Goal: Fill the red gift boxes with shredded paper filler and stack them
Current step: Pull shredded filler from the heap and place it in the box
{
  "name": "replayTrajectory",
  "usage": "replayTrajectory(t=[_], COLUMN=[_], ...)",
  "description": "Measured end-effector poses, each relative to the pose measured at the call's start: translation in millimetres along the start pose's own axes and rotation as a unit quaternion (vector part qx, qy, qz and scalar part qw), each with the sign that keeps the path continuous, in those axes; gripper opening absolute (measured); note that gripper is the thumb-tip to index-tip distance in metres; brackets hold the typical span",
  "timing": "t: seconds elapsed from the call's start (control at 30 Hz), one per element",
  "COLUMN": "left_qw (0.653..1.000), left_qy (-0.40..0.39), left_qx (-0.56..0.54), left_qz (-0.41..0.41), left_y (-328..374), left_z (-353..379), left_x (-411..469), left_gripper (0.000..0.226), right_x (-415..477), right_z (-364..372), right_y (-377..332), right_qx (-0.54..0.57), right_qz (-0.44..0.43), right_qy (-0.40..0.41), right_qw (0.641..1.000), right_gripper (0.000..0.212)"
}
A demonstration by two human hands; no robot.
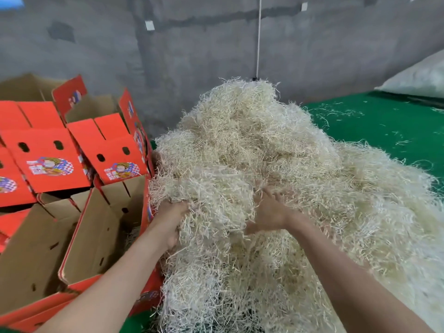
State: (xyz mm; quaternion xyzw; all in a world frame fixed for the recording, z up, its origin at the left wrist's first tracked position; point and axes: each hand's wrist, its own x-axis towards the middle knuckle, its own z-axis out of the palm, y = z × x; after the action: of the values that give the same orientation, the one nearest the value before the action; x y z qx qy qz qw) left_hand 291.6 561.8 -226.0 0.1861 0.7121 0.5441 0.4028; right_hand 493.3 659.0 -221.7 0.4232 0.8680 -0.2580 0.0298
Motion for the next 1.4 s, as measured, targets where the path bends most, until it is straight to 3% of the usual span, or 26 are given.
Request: replayTrajectory(t=[0.07,0.13,0.2,0.27,0.33,0.4,0.47,0.53,0.57,0.6,0.67,0.7,0.77,0.8,0.83,0.9,0.97,1.03,1.07,1.1,1.13,1.23,1.3,1.37,1.4], left_qw=[0.999,0.997,0.995,0.988,0.978,0.97,0.961,0.954,0.952,0.95,0.943,0.939,0.941,0.947,0.953,0.977,0.976,0.906,0.856,0.818,0.806,0.845,0.867,0.918,0.935], left_qy=[-0.022,-0.038,-0.045,-0.091,-0.141,-0.129,-0.095,-0.075,-0.07,-0.075,-0.098,-0.104,-0.107,-0.115,-0.135,-0.162,-0.186,-0.195,-0.209,-0.199,-0.174,0.011,0.146,0.212,0.224], left_qx=[-0.042,-0.061,-0.087,-0.117,-0.141,-0.196,-0.253,-0.288,-0.297,-0.302,-0.319,-0.327,-0.322,-0.301,-0.27,-0.128,0.111,0.376,0.472,0.533,0.553,0.485,0.393,0.263,0.213], left_qz=[-0.017,-0.024,-0.035,-0.044,-0.058,-0.061,-0.062,-0.042,-0.035,-0.032,-0.009,0.001,-0.003,-0.011,-0.021,-0.046,-0.035,-0.004,0.035,0.079,0.12,0.224,0.269,0.206,0.174], left_y=[4,5,3,-4,-9,-5,-1,4,7,9,15,19,26,27,28,32,34,33,30,30,27,27,29,36,38], left_z=[-4,-5,-2,4,10,15,14,6,1,-2,-6,-6,-9,-13,-17,-24,-30,-33,-31,-27,-23,-22,-29,-36,-41], left_x=[-4,-8,-18,-29,-39,-45,-44,-39,-38,-38,-39,-39,-39,-39,-41,-50,-56,-52,-50,-50,-46,-39,-38,-40,-38], left_gripper=[0.057,0.066,0.061,0.063,0.067,0.035,0.022,0.019,0.019,0.021,0.025,0.024,0.033,0.044,0.052,0.04,0.003,0.041,0.045,0.039,0.032,0.029,0.027,0.026,0.03], right_x=[-10,-16,-8,-4,-10,-14,-19,-16,-13,-11,-3,-5,-8,-5,-6,-6,-13,-21,-21,-20,-15,-15,-13,-13,-10], right_z=[15,23,27,34,43,57,62,54,46,37,34,38,52,57,56,47,39,38,38,35,31,18,22,25,29], right_y=[-19,-45,-64,-81,-95,-101,-96,-84,-76,-68,-54,-53,-55,-57,-59,-53,-39,-29,-28,-31,-37,-57,-48,-37,-29], right_qx=[0.209,0.362,0.334,0.201,0.09,0.031,0.058,0.178,0.247,0.316,0.418,0.413,0.33,0.299,0.277,0.307,0.437,0.494,0.483,0.459,0.432,0.372,0.419,0.476,0.454], right_qz=[-0.058,-0.084,-0.054,-0.01,-0.022,-0.081,-0.164,-0.184,-0.173,-0.163,-0.112,-0.091,-0.076,-0.068,-0.051,-0.027,0.028,0.02,-0.02,-0.052,-0.062,-0.067,-0.104,-0.092,-0.062], right_qy=[-0.011,0.049,0.163,0.239,0.248,0.21,0.203,0.233,0.232,0.19,-0.018,-0.112,-0.207,-0.174,-0.104,0.037,0.09,0.095,0.104,0.121,0.129,0.091,0.048,0.03,0.038], right_qw=[0.976,0.927,0.927,0.95,0.964,0.974,0.963,0.938,0.925,0.915,0.901,0.899,0.918,0.936,0.954,0.951,0.894,0.864,0.869,0.879,0.891,0.921,0.901,0.874,0.888], right_gripper=[0.062,0.045,0.041,0.042,0.012,0.031,0.033,0.017,0.023,0.051,0.099,0.101,0.058,0.029,0.014,0.027,0.03,0.04,0.044,0.044,0.043,0.023,0.012,0.011,0.01])
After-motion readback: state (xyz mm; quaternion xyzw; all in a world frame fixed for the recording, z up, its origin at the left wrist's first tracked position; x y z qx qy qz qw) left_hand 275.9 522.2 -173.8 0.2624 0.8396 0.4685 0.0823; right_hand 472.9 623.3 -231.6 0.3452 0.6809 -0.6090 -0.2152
